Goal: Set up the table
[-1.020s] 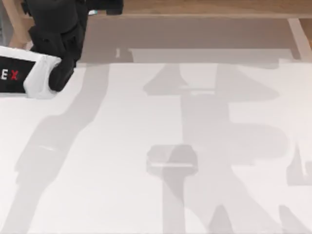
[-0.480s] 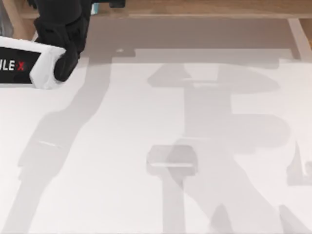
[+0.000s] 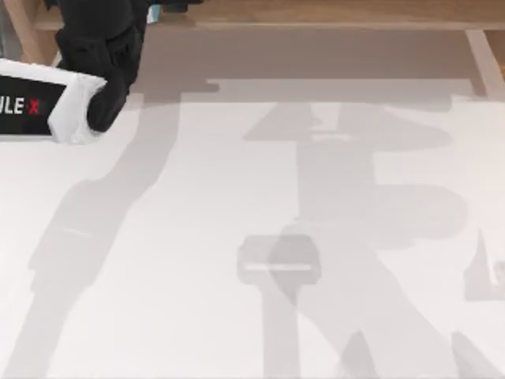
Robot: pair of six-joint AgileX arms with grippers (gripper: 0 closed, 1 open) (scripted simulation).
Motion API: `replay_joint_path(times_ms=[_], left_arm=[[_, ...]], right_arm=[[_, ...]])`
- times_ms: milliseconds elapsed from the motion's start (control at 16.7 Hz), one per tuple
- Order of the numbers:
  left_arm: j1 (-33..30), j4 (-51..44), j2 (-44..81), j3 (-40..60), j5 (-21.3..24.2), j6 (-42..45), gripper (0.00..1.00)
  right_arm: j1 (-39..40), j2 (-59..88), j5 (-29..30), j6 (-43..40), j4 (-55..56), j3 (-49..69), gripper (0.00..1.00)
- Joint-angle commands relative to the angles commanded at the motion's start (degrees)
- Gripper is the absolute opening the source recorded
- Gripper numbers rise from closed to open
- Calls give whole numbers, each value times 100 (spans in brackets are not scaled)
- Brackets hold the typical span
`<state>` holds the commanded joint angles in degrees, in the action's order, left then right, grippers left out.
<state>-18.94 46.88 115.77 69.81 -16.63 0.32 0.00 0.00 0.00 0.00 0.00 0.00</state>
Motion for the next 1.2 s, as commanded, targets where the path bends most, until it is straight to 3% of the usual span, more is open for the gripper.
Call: replay_joint_path(times_ms=[360,960,1200], left_arm=[[0,0,0,0,0,0,2],[-19,2,-28,-19,-4,8,0],[-106,5,-489,-469,-98,16,0]], right_arm=[[0,0,0,0,0,0,100],[0,0,0,0,0,0,100],[0,0,0,0,0,0,100]])
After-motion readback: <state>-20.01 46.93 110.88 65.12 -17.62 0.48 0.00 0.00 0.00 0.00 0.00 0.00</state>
